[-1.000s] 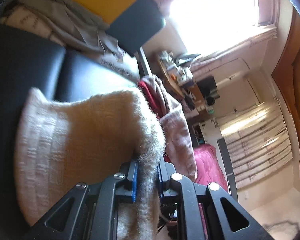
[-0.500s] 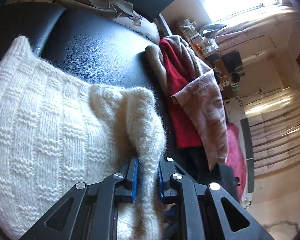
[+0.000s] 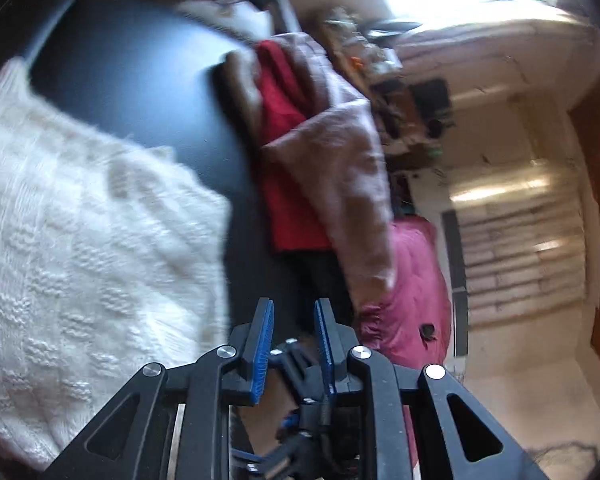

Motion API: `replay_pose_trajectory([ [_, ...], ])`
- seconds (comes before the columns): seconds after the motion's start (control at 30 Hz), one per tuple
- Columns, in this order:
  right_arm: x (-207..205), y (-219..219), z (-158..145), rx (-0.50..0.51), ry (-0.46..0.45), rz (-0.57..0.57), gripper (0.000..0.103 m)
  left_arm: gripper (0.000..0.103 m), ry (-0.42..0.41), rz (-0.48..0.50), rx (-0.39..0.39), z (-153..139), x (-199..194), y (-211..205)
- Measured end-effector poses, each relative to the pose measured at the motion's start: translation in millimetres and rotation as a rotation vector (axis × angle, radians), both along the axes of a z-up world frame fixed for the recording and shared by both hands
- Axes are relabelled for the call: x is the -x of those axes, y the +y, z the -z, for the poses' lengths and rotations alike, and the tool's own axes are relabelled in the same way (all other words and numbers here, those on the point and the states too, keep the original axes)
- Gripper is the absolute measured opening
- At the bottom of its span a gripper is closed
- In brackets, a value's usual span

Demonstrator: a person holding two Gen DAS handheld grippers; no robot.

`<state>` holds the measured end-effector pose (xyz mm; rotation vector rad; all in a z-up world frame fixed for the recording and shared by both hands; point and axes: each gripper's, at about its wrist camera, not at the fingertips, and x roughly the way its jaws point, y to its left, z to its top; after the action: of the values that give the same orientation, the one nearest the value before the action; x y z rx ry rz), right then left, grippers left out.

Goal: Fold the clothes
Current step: 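Open the left gripper and release the folded sweater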

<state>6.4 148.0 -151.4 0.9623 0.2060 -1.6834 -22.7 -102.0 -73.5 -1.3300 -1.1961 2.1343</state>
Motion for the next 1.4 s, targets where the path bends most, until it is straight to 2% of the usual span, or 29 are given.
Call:
replay_pose_trajectory([
  [0.1,-11,5,-1,-0.037,0.006,0.004,0.103,0.019,0.076,-0.028,0.006,-20,-14,-22],
  [0.2,-22,26,-14,-0.046,0.005,0.012,0.103,0.019,0.129,-0.128,0.081,-25,-39,-64],
  [0.27,-29,47,-32,-0.012,-0.011,0.009,0.103,0.019,0.118,-0.221,0.156,-15,-64,-96],
  [0.37,-37,47,-71,0.111,-0.073,-0.044,0.103,0.019,0.054,-0.346,0.240,14,-96,-136],
  [0.47,-48,31,-85,0.159,-0.162,-0.100,0.103,0.019,0.061,-0.431,0.262,34,-122,-153],
  [0.57,-48,1,-78,0.138,-0.238,-0.147,0.103,0.019,0.145,-0.402,0.299,36,-131,-147],
  [0.67,-36,-22,-64,0.090,-0.265,-0.134,0.103,0.019,0.203,-0.327,0.337,38,-127,-137],
  [0.8,-22,-53,-45,0.028,-0.323,-0.159,0.103,0.019,0.258,-0.254,0.302,44,-104,-117],
  [0.93,-24,-70,-17,-0.005,-0.501,-0.259,0.103,0.019,0.270,-0.146,0.341,57,-87,-87],
  [1.0,-28,-62,4,-0.060,-0.524,-0.283,0.102,0.019,0.265,-0.122,0.358,68,-87,-79],
  [1.03,-27,-54,19,-0.086,-0.543,-0.268,0.097,0.018,0.267,-0.121,0.359,71,-87,-76],
  [1.1,-16,-28,32,-0.029,-0.596,-0.198,0.058,0.018,0.268,-0.119,0.368,71,-86,-73],
  [1.13,-11,-16,34,-0.006,-0.626,-0.143,0.048,0.018,0.264,-0.117,0.374,69,-85,-73],
  [1.17,-5,-4,37,0.017,-0.657,-0.086,0.043,0.018,0.261,-0.116,0.372,68,-85,-73],
  [1.2,0,7,39,0.039,-0.687,-0.029,0.043,0.017,0.262,-0.117,0.361,67,-86,-74],
  [1.27,-4,21,27,0.043,-0.623,0.020,0.048,0.017,0.271,-0.135,0.318,62,-90,-78],
  [1.37,-9,28,-2,0.073,-0.511,0.061,0.077,0.018,0.302,-0.200,0.243,54,-103,-89],
  [1.4,-6,24,-10,0.095,-0.474,0.078,0.080,0.018,0.312,-0.213,0.243,52,-106,-90],
])
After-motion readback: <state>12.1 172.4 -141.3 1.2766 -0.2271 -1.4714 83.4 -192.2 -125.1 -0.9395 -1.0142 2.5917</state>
